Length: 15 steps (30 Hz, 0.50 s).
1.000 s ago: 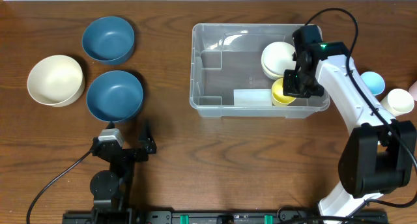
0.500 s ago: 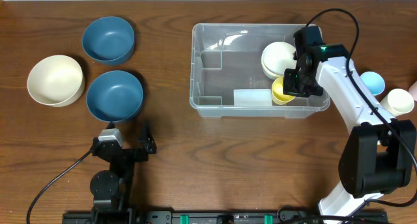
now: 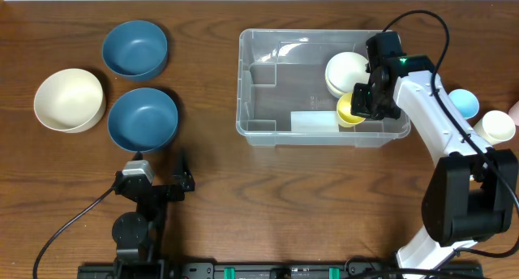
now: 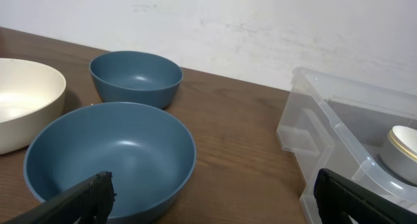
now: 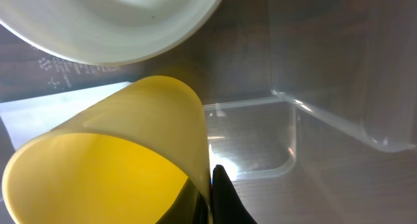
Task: Pack container
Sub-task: 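Lower the yellow cup upright in the bin's right front and release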
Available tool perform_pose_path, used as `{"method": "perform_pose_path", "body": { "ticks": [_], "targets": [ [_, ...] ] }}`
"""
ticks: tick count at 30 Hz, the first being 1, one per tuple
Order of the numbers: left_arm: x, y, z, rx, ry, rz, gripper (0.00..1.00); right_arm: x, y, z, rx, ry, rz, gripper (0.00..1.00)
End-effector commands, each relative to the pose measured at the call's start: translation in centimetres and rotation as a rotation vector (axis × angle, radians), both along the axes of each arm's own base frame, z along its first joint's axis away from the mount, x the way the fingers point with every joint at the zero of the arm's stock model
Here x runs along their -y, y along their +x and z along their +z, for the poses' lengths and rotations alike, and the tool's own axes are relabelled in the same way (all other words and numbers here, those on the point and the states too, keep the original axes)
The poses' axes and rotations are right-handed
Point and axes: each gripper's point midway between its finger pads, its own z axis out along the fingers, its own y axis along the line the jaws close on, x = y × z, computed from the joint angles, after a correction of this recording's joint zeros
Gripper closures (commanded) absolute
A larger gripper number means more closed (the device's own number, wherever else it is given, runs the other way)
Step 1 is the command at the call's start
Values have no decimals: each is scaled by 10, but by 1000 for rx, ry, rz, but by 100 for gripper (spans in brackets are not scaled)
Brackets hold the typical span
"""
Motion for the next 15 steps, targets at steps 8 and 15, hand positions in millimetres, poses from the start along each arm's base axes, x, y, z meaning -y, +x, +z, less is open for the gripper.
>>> {"method": "perform_pose_path", "body": {
  "ticks": [8, 15],
  "targets": [
    [-1, 0, -16, -42, -9, 4, 2, -1, -7, -5, -32, 19, -44, 99],
    [-1, 0, -16, -42, -9, 4, 2, 3, -16, -6, -66, 8, -58, 99]
  ]
}}
